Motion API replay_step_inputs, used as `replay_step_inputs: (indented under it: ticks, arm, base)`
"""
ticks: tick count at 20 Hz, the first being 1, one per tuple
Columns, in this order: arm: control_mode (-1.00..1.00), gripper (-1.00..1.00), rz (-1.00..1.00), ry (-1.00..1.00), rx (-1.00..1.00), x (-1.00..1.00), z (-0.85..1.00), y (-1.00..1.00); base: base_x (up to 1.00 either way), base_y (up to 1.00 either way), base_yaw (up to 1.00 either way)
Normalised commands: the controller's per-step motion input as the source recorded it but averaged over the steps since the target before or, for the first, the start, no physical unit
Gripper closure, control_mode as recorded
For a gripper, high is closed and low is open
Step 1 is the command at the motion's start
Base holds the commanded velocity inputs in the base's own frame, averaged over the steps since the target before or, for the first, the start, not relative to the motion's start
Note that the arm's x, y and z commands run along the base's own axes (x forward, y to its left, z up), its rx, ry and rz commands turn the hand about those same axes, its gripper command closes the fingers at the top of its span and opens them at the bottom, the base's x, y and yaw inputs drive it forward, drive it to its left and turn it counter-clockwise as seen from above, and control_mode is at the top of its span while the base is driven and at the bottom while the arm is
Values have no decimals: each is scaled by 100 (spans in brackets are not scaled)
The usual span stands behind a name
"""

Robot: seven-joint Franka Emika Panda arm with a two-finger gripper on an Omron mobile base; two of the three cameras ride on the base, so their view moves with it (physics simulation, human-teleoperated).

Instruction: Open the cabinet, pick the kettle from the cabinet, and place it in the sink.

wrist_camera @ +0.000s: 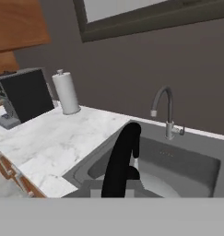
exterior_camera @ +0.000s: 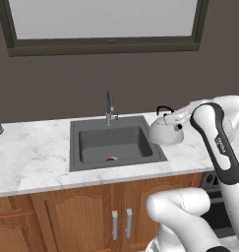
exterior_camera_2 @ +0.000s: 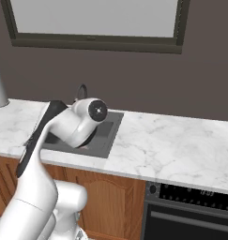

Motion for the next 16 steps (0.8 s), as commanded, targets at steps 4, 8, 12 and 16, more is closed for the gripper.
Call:
replay_step_inputs:
  ticks: [4, 8, 12, 16]
  arm:
    - [-100, 100, 14, -10, -8, 24, -14, 3]
    - [-100, 100, 16, -7, -9, 23, -14, 2]
    - [-100, 100, 14, -1, -5, 29, -8, 1]
    - [-100, 100, 8, 0, -11, 28, -3, 6]
  base:
    - [0, 0, 0]
    - [0, 0, 0]
    - [0, 0, 0]
    - [0, 0, 0]
